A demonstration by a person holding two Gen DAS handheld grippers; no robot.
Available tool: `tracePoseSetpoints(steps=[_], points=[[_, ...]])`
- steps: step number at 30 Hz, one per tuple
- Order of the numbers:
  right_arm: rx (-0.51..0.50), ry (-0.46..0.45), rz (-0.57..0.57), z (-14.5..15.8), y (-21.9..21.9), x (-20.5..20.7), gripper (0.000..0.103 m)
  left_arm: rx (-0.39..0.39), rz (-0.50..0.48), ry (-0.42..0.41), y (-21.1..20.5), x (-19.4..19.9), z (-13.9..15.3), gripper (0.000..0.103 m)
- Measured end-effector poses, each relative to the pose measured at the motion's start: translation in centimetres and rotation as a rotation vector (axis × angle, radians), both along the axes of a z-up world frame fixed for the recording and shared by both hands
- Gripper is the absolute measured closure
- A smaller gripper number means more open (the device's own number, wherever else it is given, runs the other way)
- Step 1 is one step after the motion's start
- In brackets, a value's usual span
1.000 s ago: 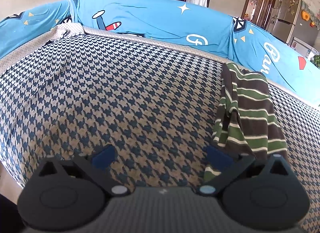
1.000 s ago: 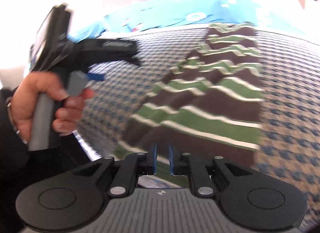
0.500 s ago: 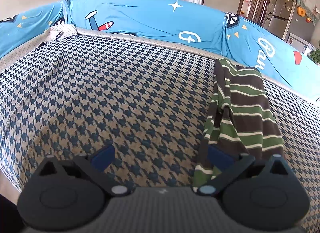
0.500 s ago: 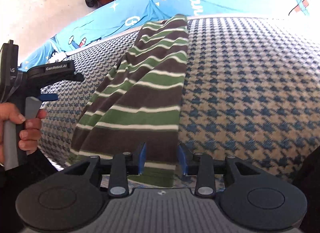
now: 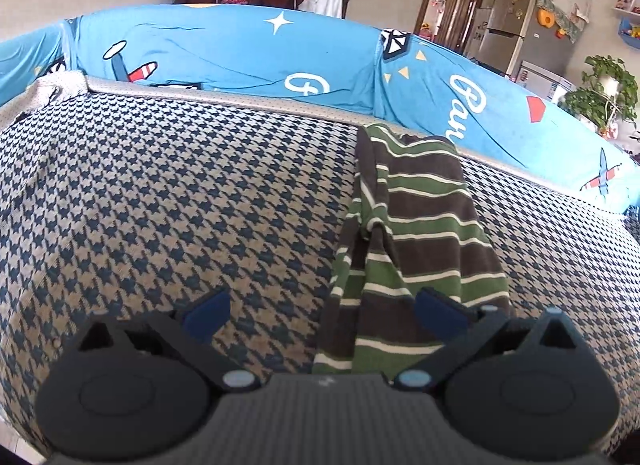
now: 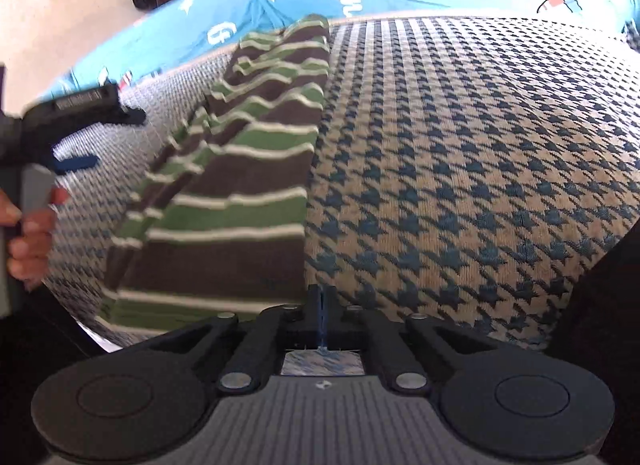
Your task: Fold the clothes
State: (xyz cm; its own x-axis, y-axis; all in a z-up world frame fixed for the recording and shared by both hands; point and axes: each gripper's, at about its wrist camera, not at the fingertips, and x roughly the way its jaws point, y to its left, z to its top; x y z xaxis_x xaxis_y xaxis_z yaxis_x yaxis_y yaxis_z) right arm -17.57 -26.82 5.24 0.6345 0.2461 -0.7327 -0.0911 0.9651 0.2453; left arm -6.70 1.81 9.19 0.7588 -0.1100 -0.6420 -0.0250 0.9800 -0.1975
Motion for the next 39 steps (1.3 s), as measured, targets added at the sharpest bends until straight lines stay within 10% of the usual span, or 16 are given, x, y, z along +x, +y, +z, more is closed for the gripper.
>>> tracePoseSetpoints(steps=[11,24,39], points=[[0.103,-0.041,-0.012,0.9,-0.4,1.7,0.077,-0.07,-0.206,-0.021,-1.9,2.5,-1.0,0.018],[0.149,-0.008,-0.014,-0.3,-0.5,2.0,0.074,-0.091,-0.244,0.022,-2.5,4.2,-3.0,0.048],[0.156,-0.009,-0.005,-0.6,-0.4,2.0,0.068,-0.173,-0.236,0.055,-1.6,6.7,-4.6,0.048]])
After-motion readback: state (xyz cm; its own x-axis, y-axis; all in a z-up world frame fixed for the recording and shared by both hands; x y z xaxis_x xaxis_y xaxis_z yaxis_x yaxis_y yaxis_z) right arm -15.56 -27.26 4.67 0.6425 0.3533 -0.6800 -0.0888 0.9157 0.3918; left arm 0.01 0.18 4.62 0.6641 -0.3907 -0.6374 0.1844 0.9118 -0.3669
